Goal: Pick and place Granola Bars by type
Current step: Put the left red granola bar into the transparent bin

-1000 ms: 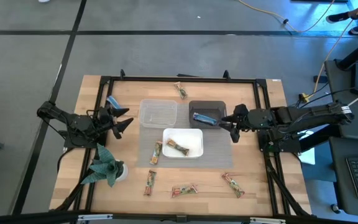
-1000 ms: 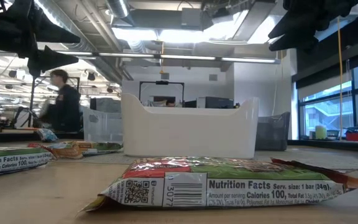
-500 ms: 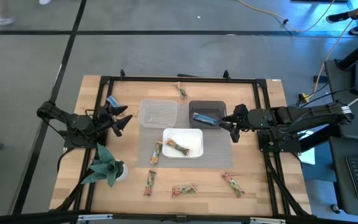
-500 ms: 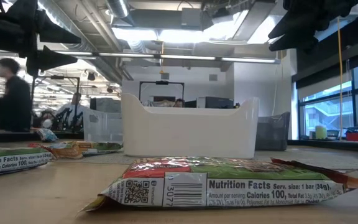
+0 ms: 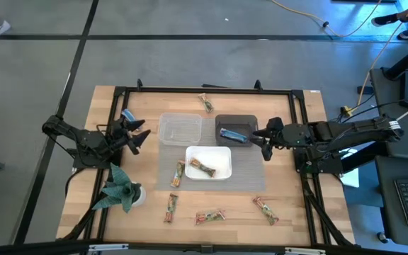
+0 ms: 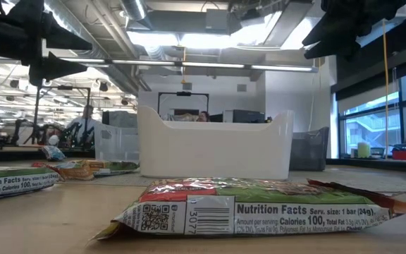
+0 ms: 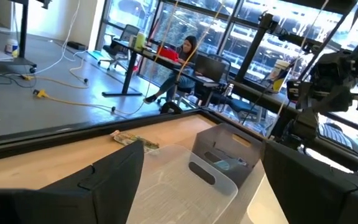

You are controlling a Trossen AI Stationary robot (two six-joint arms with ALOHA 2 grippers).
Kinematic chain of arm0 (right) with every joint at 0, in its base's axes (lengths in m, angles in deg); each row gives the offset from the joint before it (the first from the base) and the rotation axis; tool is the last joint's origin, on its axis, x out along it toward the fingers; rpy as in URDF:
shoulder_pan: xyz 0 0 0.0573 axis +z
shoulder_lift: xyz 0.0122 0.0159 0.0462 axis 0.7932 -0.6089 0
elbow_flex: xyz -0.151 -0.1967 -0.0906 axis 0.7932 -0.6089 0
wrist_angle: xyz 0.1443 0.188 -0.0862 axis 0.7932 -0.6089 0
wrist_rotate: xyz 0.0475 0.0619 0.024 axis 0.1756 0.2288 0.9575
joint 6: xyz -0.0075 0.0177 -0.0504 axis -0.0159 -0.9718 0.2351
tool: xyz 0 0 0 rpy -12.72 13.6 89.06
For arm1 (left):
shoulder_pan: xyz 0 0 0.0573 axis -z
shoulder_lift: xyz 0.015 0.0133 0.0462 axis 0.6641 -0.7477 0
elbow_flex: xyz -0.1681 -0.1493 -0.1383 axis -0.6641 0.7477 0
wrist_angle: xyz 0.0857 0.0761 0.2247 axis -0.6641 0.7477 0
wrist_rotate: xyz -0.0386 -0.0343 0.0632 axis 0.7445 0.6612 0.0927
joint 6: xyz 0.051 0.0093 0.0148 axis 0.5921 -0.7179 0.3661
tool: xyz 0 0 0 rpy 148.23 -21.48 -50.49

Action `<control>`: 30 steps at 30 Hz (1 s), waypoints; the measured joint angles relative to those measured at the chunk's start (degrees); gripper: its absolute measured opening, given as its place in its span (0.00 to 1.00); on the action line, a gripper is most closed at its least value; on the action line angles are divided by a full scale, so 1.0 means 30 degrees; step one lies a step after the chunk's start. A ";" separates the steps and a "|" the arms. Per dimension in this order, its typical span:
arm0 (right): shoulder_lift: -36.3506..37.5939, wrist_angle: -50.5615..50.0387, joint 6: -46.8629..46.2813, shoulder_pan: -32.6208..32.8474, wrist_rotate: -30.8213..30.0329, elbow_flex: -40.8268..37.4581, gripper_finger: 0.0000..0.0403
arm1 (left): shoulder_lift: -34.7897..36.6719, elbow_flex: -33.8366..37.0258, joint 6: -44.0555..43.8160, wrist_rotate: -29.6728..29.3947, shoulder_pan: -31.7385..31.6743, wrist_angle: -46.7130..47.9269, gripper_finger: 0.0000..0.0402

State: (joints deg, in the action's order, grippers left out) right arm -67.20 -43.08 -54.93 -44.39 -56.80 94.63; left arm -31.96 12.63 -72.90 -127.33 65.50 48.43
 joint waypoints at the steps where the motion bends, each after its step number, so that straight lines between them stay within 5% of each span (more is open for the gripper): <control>1: 0.0000 0.0000 0.0000 0.0000 -0.0002 0.0000 0.43 | 0.0000 0.0000 0.0020 -0.0047 -0.0002 -0.0115 0.79; 21: 0.0000 0.0000 0.0000 0.0000 -0.0029 0.0000 0.43 | -0.0173 -0.0791 0.1768 0.0774 -0.0001 -0.0523 0.79; 30: 0.0000 0.0006 0.0000 0.0000 -0.1386 0.0000 0.43 | -0.3902 -0.4268 0.4479 0.1702 0.0001 -0.0437 0.78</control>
State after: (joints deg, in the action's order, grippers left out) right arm -67.20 -43.06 -54.93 -44.39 -60.95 94.63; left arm -43.67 -0.18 -59.46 -122.22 65.50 47.12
